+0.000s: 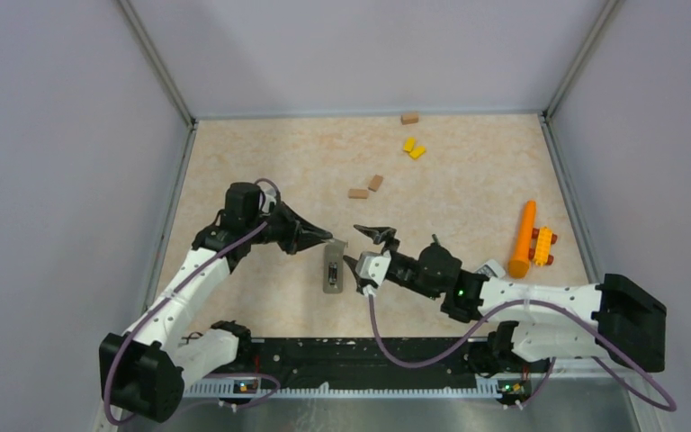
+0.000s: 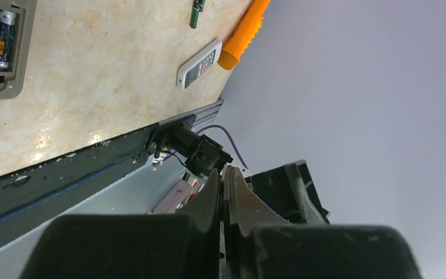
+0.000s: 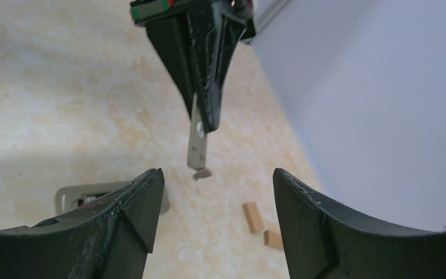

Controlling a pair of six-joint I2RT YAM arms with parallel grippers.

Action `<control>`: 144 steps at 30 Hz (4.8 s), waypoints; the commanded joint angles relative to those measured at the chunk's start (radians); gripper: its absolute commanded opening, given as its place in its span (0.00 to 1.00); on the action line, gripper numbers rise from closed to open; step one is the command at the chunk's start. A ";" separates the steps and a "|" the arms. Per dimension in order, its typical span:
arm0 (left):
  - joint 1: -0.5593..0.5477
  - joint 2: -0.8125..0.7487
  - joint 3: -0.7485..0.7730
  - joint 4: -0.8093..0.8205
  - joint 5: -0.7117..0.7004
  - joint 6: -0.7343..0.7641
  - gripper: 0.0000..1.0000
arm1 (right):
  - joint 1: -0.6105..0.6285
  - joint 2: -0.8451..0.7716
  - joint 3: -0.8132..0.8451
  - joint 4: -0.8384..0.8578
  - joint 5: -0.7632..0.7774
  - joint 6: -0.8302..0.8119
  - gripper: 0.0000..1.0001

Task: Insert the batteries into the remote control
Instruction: Pick up the battery cover at the center of the board, then adjust the remote control at the center of the board, then load the battery cover into the remote control.

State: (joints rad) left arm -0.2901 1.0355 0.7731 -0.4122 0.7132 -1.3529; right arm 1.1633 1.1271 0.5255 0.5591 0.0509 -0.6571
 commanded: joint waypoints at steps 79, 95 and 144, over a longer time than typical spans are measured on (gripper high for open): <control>-0.126 0.392 -0.337 0.647 -0.211 0.374 0.19 | -0.249 0.039 0.102 -0.567 -0.071 1.742 0.00; 0.068 0.307 -0.122 0.308 -0.278 0.658 0.61 | -0.293 0.330 0.048 -0.105 -0.215 2.103 0.00; 0.097 0.310 -0.135 0.319 -0.271 0.648 0.67 | -0.220 0.523 0.005 0.016 -0.036 2.416 0.00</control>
State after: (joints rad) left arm -0.1982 1.3762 0.6449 -0.1085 0.4530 -0.7074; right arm 0.9340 1.6215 0.5179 0.5808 -0.0029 1.7287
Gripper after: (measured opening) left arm 0.667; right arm 0.141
